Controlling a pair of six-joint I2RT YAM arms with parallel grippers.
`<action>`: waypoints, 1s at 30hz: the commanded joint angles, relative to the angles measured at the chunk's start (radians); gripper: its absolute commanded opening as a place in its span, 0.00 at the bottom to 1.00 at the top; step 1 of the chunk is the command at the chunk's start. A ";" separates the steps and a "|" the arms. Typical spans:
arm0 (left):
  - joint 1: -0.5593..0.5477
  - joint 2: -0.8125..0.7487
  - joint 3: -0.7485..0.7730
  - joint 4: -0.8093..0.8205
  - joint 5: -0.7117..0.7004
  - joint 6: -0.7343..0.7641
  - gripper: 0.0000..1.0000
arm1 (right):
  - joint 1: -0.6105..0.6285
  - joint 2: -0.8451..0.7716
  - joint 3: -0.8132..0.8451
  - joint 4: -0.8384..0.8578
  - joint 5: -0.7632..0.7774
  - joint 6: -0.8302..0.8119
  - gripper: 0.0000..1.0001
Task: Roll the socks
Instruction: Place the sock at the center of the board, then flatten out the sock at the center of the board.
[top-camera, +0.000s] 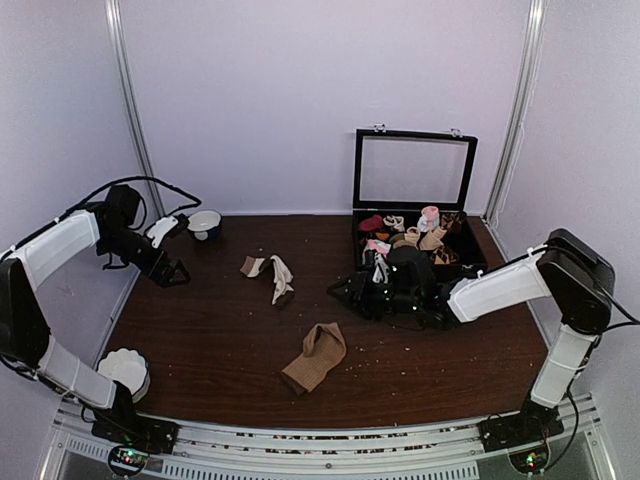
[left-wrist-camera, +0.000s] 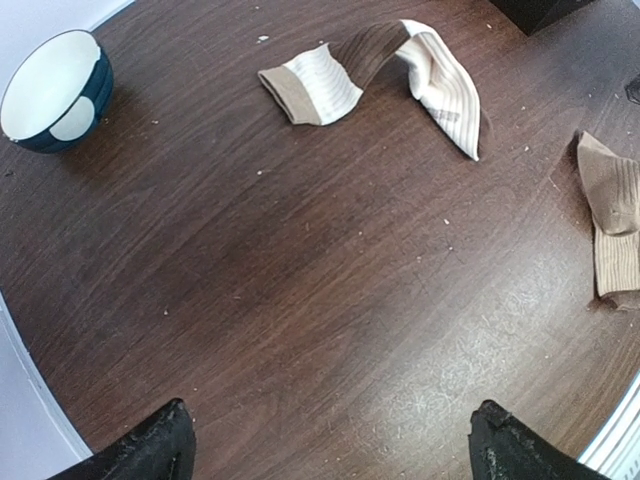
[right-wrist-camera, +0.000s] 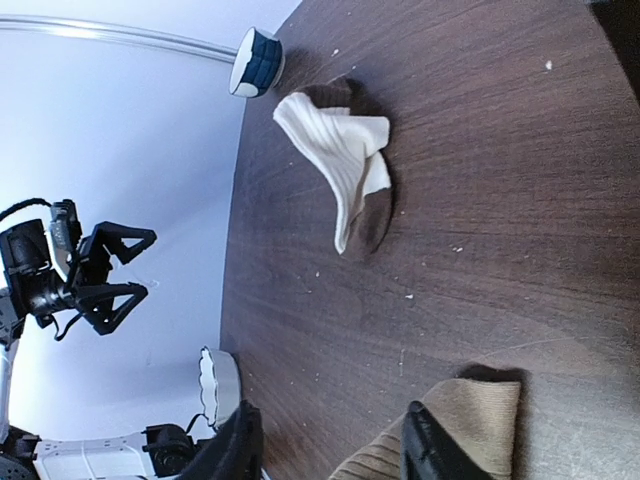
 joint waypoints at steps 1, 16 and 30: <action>-0.056 0.009 0.004 -0.011 0.011 0.045 0.98 | -0.002 -0.036 -0.026 0.048 0.079 0.007 0.52; -0.420 0.095 -0.046 0.084 0.018 0.090 0.98 | 0.412 -0.041 0.249 -0.958 0.979 -1.241 0.69; -0.356 0.123 -0.060 0.013 0.026 0.091 0.98 | 0.480 0.192 0.470 -0.849 1.134 -1.564 0.68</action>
